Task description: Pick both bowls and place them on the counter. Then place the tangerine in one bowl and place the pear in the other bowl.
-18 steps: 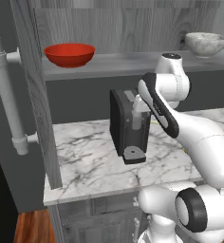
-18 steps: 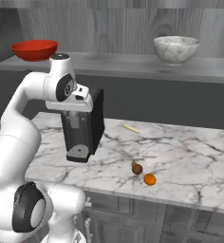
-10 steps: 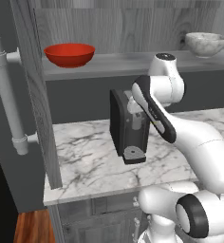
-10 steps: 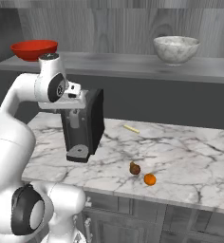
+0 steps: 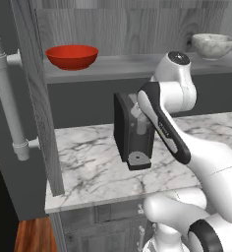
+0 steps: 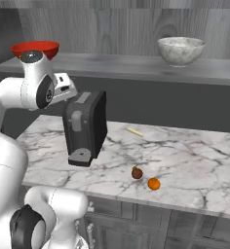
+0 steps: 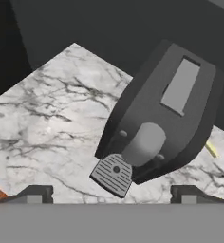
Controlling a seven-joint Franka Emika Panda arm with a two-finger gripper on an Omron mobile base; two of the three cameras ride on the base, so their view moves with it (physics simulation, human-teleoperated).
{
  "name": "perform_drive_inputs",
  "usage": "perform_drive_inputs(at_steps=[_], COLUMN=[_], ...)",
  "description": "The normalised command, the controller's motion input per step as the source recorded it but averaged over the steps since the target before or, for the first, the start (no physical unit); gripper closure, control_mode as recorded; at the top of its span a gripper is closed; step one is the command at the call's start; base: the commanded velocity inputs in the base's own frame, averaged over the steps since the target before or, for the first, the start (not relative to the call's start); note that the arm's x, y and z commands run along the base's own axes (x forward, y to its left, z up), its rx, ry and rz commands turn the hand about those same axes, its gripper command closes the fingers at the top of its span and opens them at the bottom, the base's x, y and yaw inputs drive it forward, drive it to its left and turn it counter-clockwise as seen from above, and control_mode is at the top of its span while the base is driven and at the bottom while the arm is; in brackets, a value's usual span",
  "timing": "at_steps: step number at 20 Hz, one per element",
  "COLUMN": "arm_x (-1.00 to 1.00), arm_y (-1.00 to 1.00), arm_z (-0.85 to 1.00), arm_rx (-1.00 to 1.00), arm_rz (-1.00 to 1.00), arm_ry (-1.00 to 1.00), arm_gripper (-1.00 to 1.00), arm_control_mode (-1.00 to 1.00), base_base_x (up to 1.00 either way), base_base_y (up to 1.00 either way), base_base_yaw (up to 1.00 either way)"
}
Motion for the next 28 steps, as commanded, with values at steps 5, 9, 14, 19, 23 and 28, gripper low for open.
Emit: perform_drive_inputs(at_steps=[5, 9, 14, 19, 23, 28], arm_x=[-0.02, -0.02, -0.01, 0.08, 0.01, -0.05], arm_y=[0.50, 0.55, 0.62, 0.31, 0.19, 0.18], arm_z=[0.54, 0.63, 0.56, 0.47, 0.03, 0.02], arm_rx=[-0.15, -0.16, -0.18, -0.07, -0.02, 0.00], arm_rz=[0.36, 0.27, 0.25, 0.28, 0.41, 0.34], arm_ry=[-0.10, -0.06, -0.08, -0.11, -0.04, -0.07], arm_gripper=[-1.00, -1.00, -1.00, -1.00, -1.00, -1.00], arm_control_mode=[-1.00, -1.00, -1.00, -1.00, -1.00, -1.00], base_base_x=[0.00, 0.00, 0.00, 0.00, 0.00, 0.00], base_base_y=[0.00, 0.00, 0.00, 0.00, 0.00, 0.00], base_base_yaw=[0.00, 0.00, 0.00, 0.00, 0.00, 0.00])
